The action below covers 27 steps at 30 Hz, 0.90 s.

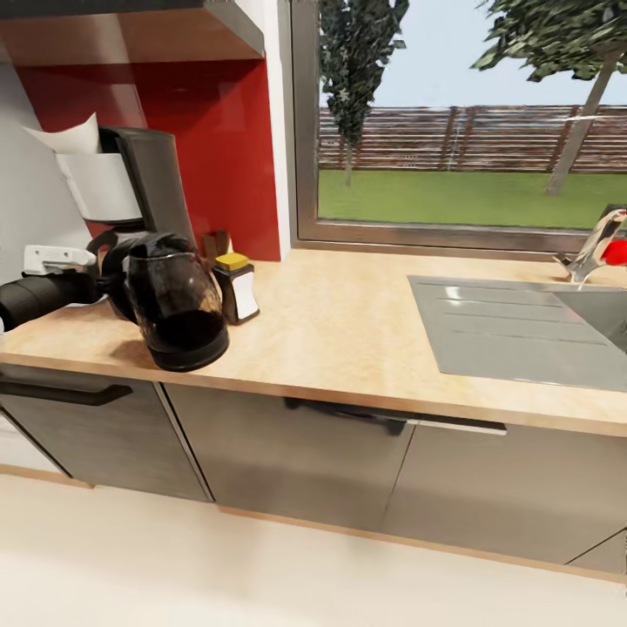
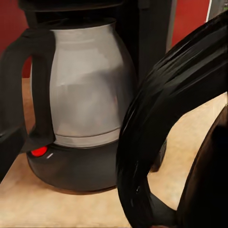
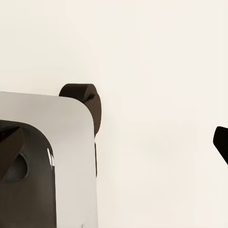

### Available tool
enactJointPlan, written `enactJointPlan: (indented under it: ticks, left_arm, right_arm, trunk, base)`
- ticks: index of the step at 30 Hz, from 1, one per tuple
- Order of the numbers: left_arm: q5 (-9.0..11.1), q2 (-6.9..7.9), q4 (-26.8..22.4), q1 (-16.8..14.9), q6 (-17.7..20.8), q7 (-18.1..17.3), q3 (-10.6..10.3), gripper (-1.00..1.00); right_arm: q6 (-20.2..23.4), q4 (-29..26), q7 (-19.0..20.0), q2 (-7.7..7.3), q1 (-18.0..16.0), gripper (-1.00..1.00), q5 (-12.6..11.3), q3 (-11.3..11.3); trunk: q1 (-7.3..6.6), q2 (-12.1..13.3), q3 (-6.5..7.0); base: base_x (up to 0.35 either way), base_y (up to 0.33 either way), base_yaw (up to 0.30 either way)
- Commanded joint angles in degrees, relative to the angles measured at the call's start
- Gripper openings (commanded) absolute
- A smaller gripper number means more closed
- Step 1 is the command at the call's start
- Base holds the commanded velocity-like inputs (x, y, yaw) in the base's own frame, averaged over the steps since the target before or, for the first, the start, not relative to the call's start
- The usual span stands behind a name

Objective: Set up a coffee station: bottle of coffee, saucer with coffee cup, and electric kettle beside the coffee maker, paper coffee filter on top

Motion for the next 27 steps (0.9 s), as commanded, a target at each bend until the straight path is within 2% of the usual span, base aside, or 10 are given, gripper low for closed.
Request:
enactJointPlan:
  ticks: [1,10,19,21,22,23,24,25,27]
  left_arm:
    - [0.4,0.01,0.0,0.0,0.4,0.0,0.1,1.0]
    - [0.4,0.01,0.0,0.0,0.5,0.0,0.1,1.0]
    - [0.8,0.06,-0.1,0.0,0.7,-0.5,0.1,1.0]
    - [0.8,0.37,-0.1,0.0,0.8,-3.4,0.3,1.0]
    - [0.8,1.07,-0.1,0.0,0.9,-6.8,0.4,1.0]
    - [0.7,2.94,0.3,0.0,1.0,-14.9,1.2,1.0]
    - [0.7,3.66,0.8,0.0,1.0,-18.8,2.2,1.0]
    - [0.7,3.95,1.1,0.0,1.0,-20.7,2.9,1.0]
    - [0.6,4.65,2.4,0.0,1.0,-27.6,6.1,1.0]
  right_arm:
    - [-0.4,0.3,0.3,0.02,-0.1,1.0,-0.5,0.5]
    - [-0.4,0.3,0.3,0.02,-0.1,1.0,-0.5,0.5]
    - [-0.4,0.3,0.3,0.02,-0.1,1.0,-0.5,0.5]
    - [-0.4,0.3,0.3,0.02,-0.1,1.0,-0.5,0.5]
    - [-0.4,0.3,0.3,0.02,-0.1,1.0,-0.4,0.5]
    - [-0.4,0.3,0.3,0.04,-0.1,1.0,-0.4,0.5]
    - [-0.4,0.3,0.3,0.06,-0.1,1.0,-0.4,0.5]
    - [-0.4,0.3,0.3,0.07,-0.1,1.0,-0.4,0.5]
    - [-0.4,0.3,0.2,0.09,-0.1,1.0,-0.4,0.6]
  trunk:
    - [-0.01,0.0,-0.05]
    - [-0.01,0.0,-0.05]
    - [-0.01,0.0,-0.05]
    - [-0.01,0.0,-0.05]
    - [-0.01,0.0,-0.05]
    - [-0.01,0.0,-0.05]
    - [-0.01,0.0,-0.05]
    - [-0.01,0.0,-0.05]
    - [-0.01,0.0,-0.05]
  base:
    - [-0.161,0.0,0.0]
    - [-0.154,0.0,0.0]
    - [-0.023,0.0,0.0]
    - [-0.002,0.0,0.0]
    - [-0.001,0.0,0.0]
    - [0.0,0.0,0.0]
    - [0.0,0.0,0.0]
    - [0.0,0.0,0.0]
    - [0.0,0.0,0.0]
